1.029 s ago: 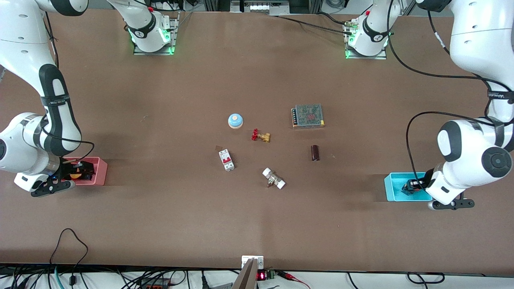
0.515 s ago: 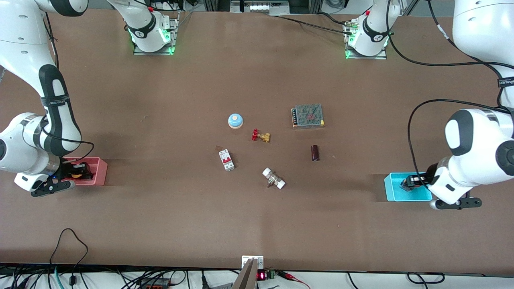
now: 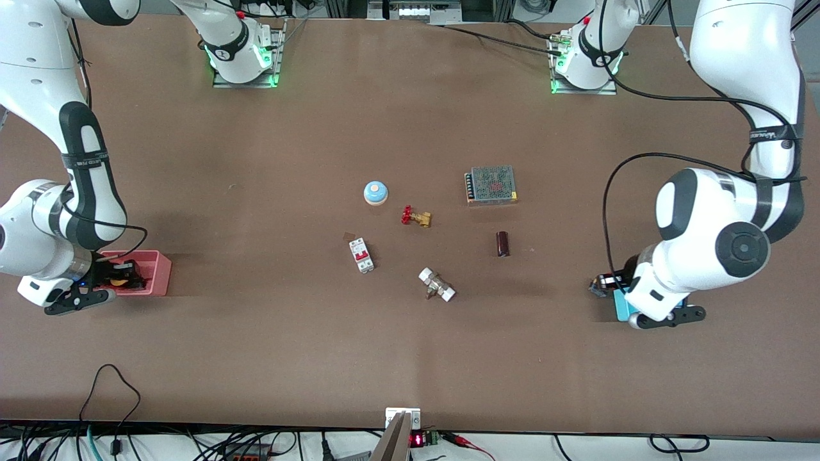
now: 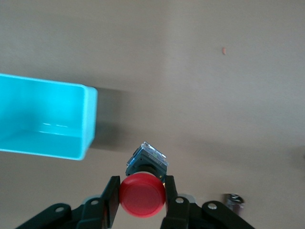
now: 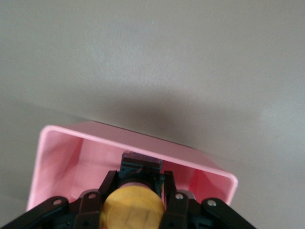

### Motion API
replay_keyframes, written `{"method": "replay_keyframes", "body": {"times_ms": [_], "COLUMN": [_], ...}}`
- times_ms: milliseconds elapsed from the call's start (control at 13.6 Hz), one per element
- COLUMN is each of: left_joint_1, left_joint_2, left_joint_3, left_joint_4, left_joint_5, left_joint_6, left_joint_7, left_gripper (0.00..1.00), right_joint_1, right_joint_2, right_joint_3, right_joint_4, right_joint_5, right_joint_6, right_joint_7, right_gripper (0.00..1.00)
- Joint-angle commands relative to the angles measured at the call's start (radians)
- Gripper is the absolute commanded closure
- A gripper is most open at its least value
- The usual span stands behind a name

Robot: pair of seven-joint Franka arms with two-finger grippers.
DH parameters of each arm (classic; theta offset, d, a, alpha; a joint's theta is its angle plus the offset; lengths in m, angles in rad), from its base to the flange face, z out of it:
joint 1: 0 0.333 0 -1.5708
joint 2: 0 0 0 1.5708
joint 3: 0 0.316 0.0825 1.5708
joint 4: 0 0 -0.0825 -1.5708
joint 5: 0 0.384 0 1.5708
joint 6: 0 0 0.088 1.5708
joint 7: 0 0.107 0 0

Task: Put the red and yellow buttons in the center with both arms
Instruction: 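Lift the yellow button with the right gripper while the left gripper lifts the red button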

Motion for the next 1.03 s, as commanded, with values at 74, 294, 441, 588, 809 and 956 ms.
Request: {"method": "replay_keyframes", "body": {"times_ms": [74,294,441,588,809,956], "left_joint_1": [-0.074,-0.108,-0.131,-0.154,-0.179,-0.188], "left_joint_2": [0.037,0.074,0.094,0.098,0.126,0.135], "left_joint_3": [0.000,0.000,0.000,0.000,0.002,0.002], "left_joint_4": [-0.003,-0.006,-0.014,-0.047,-0.064,-0.064], "left_joint_5": [-0.010,-0.010,-0.010,-0.010,-0.010,-0.005], "left_joint_6": [0.050,0.101,0.128,0.191,0.236,0.237], "left_joint_7": [-0.134,-0.209,-0.243,-0.275,-0.294,-0.303], "left_gripper": [0.81,0.80,0.80,0.80,0.80,0.79], "right_joint_1": [0.022,0.053,0.103,0.174,0.250,0.300], "right_joint_2": [-0.179,-0.239,-0.276,-0.332,-0.438,-0.451], "right_joint_3": [0.010,0.011,0.011,0.011,0.014,0.017], "right_joint_4": [0.003,-0.009,-0.061,-0.182,-0.427,-0.469], "right_joint_5": [0.017,0.019,0.020,0.025,0.025,0.026], "right_joint_6": [-0.185,-0.344,-0.340,-0.273,-0.097,-0.088], "right_joint_7": [-0.004,0.143,0.200,0.315,0.375,0.409], "right_gripper": [0.76,0.76,0.76,0.76,0.76,0.76]}}
